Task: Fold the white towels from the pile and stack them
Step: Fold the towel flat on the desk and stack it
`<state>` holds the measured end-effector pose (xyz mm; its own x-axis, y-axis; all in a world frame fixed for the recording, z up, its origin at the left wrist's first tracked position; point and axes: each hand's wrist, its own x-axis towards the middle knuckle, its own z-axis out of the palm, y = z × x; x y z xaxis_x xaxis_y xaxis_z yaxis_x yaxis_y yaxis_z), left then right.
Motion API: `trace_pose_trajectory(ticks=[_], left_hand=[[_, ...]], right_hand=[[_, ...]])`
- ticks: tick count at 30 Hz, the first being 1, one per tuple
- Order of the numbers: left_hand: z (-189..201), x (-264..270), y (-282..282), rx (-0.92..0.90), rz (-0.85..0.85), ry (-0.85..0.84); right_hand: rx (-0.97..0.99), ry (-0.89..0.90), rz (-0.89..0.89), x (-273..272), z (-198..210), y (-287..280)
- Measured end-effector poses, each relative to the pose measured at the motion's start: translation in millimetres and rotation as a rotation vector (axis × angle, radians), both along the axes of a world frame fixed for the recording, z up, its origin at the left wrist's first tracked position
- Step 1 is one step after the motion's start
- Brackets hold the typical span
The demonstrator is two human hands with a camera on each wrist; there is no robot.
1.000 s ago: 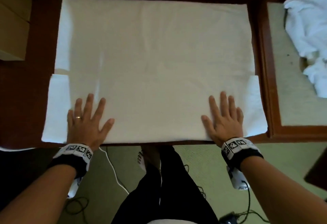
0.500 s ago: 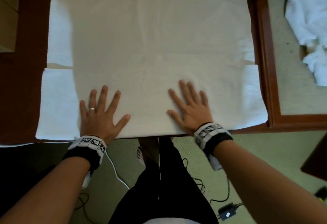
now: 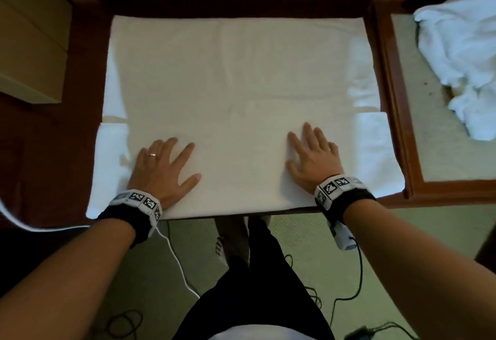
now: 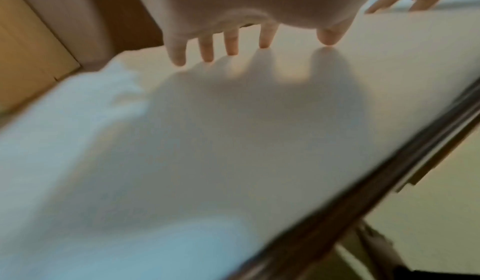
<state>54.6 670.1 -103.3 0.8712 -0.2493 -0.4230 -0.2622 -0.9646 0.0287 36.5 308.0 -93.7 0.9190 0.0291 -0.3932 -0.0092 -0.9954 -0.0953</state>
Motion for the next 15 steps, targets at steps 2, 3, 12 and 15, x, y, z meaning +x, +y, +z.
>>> trace_pose_trajectory(ticks=[2,3,12,15], left_hand=[[2.0,8.5,25.7,0.065,0.161,0.097],[6.5,12.6,35.6,0.077,0.265,0.139],[54.6,100.2,17.6,0.181,0.244,0.152],[62.6,142.5,-1.9,0.077,0.246,0.173]], right_hand=[[0.022,0.072,-0.055,0.5,1.8,6.0],[0.026,0.094,-0.067,1.3,3.7,6.0],[0.046,0.116,-0.058,63.7,32.2,-8.1],[0.022,0.138,-0.025,105.2,36.5,-15.2]])
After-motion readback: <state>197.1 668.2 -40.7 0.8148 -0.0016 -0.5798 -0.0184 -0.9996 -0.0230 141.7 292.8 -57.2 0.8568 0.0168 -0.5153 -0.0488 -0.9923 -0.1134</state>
